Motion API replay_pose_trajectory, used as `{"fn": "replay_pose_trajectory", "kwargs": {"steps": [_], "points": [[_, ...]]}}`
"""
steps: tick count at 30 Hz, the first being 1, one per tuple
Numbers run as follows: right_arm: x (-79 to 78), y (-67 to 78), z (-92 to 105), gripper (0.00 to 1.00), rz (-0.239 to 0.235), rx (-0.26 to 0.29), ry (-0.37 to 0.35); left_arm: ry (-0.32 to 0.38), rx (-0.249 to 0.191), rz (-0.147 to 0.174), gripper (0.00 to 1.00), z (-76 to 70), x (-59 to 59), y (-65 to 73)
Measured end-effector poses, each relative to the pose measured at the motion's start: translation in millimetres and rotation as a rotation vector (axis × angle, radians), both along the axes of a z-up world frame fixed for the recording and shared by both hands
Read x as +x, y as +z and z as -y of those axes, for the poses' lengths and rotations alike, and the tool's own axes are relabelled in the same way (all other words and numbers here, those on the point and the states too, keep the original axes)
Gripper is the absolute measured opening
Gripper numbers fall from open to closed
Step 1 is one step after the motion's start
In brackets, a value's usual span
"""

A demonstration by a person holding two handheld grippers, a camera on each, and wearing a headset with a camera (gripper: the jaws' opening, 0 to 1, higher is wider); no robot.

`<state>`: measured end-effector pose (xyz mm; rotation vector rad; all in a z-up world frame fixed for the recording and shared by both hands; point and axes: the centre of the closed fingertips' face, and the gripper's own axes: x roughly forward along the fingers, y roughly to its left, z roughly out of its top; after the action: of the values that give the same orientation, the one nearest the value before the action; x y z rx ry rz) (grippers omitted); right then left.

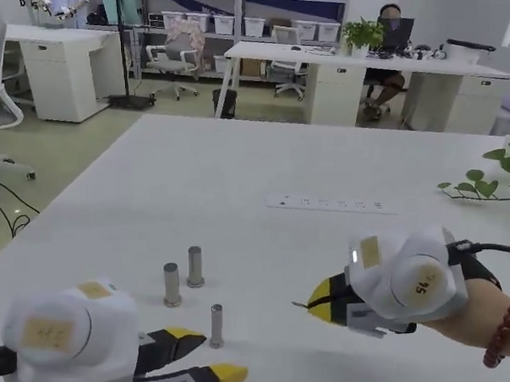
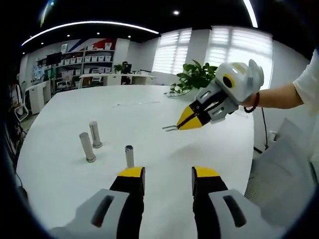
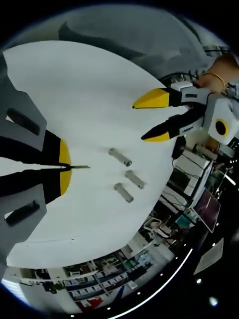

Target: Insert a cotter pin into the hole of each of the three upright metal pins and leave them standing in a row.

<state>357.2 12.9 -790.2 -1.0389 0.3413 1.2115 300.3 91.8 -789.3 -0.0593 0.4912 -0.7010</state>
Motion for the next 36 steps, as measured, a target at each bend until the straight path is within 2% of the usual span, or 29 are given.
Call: {"fn": "replay_pose_trajectory", "kwargs": {"steps": [5,10,13,20,31,36], "points": [[-13.5,4.2,-14.0,0.02,0.016,0.02,0.047,-0.003,-0.034,-0.009,0.31,8.5,0.4,3.3],[-25.0,4.2,-24.1,0.02,0.053,0.007,0.103,0.003,-0.078,-0.015,0.28,14.6,2.1,8.6],[-31.7,3.4,-29.1,0.02,0.074,-0.002,0.134,0.014,-0.111,-0.027,0.26,16.3,2.4,11.0],[-44.4,7.5,-39.3,0.02,0.09,0.016,0.182,0.022,-0.173,-0.057,0.2,18.2,1.9,12.8],[-53.8,11.3,-48.5,0.02,0.108,0.025,0.223,0.038,-0.281,-0.093,0.12,22.3,2.9,19.1],[-56.6,13.0,-52.1,0.02,0.111,0.035,0.229,0.047,-0.302,-0.103,0.07,21.7,2.7,20.1]]}}
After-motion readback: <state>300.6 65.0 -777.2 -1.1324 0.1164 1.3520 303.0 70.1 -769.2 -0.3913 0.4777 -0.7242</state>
